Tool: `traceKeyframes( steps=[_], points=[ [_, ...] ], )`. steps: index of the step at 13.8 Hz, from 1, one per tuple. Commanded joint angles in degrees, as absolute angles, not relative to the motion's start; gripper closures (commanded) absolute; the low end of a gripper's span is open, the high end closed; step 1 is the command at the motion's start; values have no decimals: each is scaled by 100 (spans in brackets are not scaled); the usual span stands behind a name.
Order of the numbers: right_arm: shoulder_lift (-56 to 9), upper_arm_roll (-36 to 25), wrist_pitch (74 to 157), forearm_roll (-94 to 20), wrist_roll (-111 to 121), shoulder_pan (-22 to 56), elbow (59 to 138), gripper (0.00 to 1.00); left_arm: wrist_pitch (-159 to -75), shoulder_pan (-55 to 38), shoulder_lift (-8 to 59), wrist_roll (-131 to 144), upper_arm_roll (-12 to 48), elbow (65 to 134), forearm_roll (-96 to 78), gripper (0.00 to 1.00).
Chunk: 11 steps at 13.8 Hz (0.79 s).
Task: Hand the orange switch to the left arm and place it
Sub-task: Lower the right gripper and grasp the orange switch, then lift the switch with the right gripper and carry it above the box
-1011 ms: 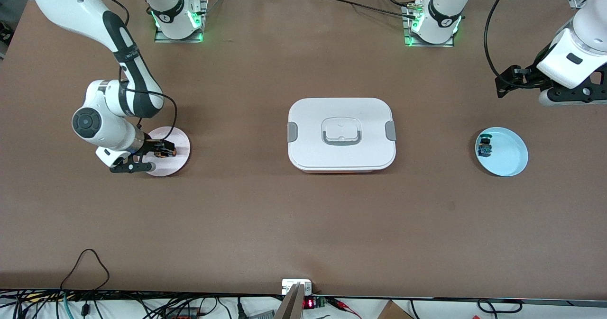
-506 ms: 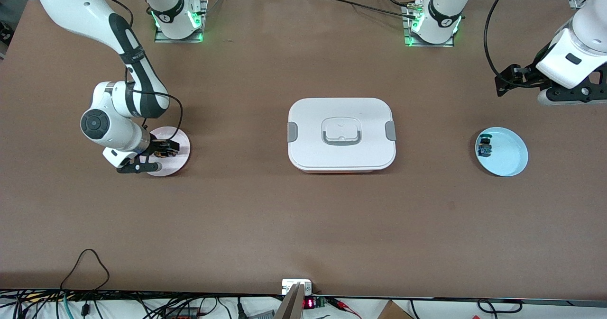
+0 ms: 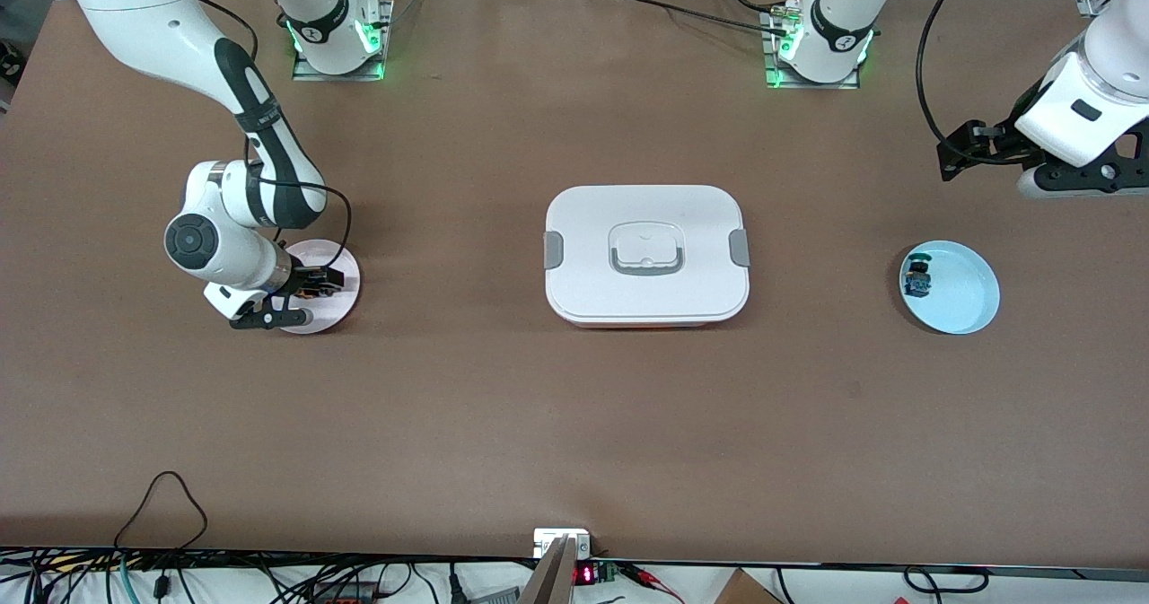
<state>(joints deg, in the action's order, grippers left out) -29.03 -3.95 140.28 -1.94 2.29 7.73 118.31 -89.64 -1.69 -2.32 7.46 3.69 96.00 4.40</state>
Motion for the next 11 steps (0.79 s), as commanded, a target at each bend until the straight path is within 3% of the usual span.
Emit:
traceKeyframes(
  steps=[1, 2, 4, 11],
  points=[
    [-2900, -396, 14001, -264, 255, 782, 11839, 42, -8807, -176, -141, 782, 369, 9378, 352, 0],
    [-2892, -396, 13966, -264, 237, 782, 11830, 58, -8807, -176, -141, 782, 369, 9387, 352, 0],
    [-2822, -396, 13782, -264, 246, 782, 11760, 80, -8807, -176, -141, 782, 369, 9378, 352, 0],
    [-2189, -246, 12641, -264, 281, 773, 11067, 95, -8807, -176, -141, 782, 369, 9378, 352, 0]
  ],
)
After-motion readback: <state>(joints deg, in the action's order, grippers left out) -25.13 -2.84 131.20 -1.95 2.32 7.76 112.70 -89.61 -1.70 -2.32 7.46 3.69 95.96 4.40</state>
